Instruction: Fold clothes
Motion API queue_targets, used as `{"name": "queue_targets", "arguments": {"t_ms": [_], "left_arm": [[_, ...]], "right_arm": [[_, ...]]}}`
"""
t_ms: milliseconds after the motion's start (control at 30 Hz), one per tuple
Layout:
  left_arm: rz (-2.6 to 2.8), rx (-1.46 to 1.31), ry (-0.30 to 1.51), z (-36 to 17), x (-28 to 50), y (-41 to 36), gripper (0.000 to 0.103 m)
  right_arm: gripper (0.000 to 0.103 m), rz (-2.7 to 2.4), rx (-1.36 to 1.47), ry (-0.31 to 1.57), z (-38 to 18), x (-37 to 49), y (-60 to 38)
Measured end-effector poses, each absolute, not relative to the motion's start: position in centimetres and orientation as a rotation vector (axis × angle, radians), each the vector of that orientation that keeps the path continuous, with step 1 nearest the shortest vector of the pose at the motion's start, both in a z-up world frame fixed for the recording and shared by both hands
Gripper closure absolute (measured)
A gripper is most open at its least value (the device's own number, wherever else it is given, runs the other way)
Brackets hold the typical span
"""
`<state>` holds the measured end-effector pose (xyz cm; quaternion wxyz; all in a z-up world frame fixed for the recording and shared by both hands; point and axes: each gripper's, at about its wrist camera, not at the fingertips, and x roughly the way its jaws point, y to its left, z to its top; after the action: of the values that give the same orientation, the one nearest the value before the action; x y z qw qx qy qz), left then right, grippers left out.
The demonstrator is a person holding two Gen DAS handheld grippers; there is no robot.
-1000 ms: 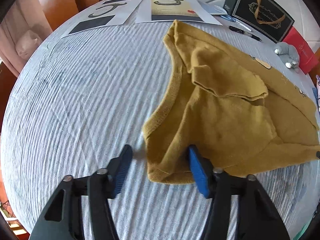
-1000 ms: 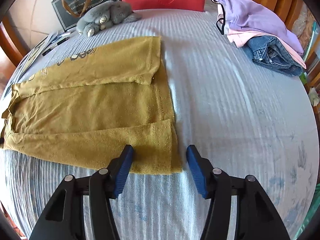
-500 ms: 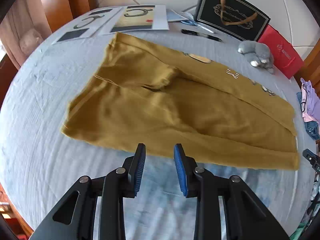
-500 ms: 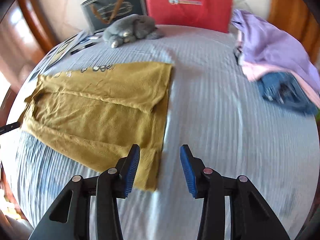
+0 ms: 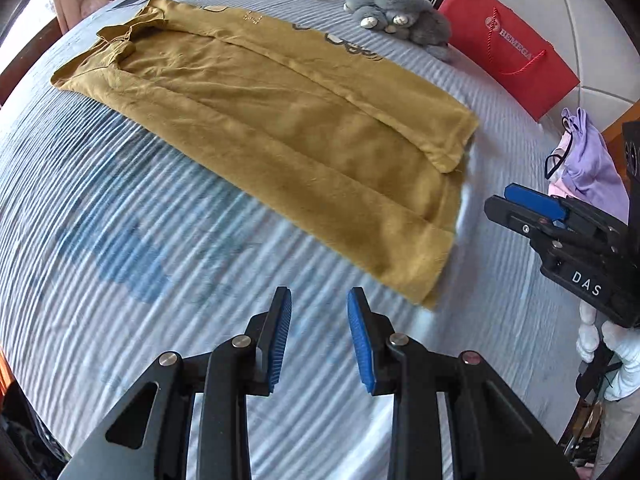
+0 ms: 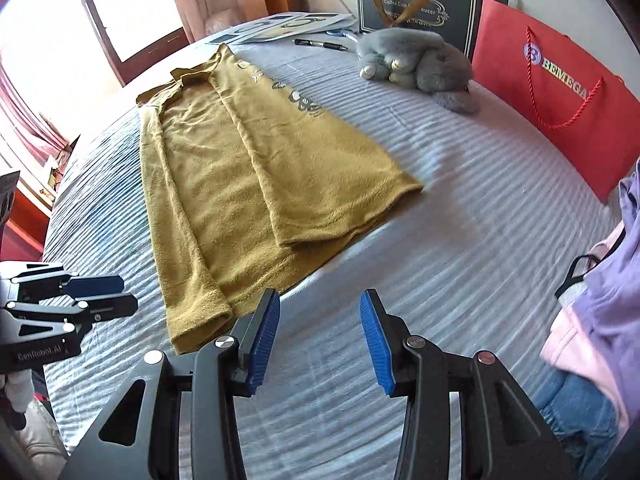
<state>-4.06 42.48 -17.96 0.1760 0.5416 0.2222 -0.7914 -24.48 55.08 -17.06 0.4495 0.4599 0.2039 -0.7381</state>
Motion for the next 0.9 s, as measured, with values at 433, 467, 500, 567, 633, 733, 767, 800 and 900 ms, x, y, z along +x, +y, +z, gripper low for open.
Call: {"name": "queue_targets", "arguments": {"t_ms": [433, 467, 500, 567, 633, 733, 767, 800, 900], "left_arm": [[-1.886, 1.257, 0.761, -18.9, -6.6, 46.5, 0.073], [-1.868, 1.244, 0.773, -18.9, -6.6, 46.4, 0.073], [-1.852, 1.235, 0.784, -19.0, -6.7, 46.3, 0.073], [-1.819, 1.219, 0.807, -19.0, -6.8, 46.2, 0.073], [-1.798, 1.207, 0.837, -19.1, -6.5, 46.3, 0.073], [-1.784, 1.160, 0.869, -19.3, -6.2, 46.2, 0.068], [-1.784, 1.149, 0.861, -19.3, -6.3, 46.3, 0.066], [-1.785, 1.144, 0.852, -19.3, -6.4, 46.4, 0.064], [-1.789, 1.140, 0.830, -19.4, -6.7, 46.6, 0.064]], "right_arm": [[0.069, -1.589, 0.940, 0.836, -15.7, -30.3, 52.0], [0.069, -1.574, 0.935, 0.845, -16.0, -30.7, 51.5], [0.069, -1.558, 0.930, 0.853, -16.3, -31.0, 51.0], [0.069, -1.542, 0.929, 0.851, -17.0, -31.8, 50.4], [0.069, -1.535, 0.922, 0.867, -17.7, -32.2, 49.8], [0.069, -1.516, 0.893, 0.890, -18.4, -32.5, 49.3], [0.069, -1.508, 0.884, 0.890, -18.6, -32.5, 49.2], [0.069, -1.500, 0.875, 0.889, -18.7, -32.5, 49.0], [0.069, -1.493, 0.904, 0.831, -19.0, -33.0, 49.1]]}}
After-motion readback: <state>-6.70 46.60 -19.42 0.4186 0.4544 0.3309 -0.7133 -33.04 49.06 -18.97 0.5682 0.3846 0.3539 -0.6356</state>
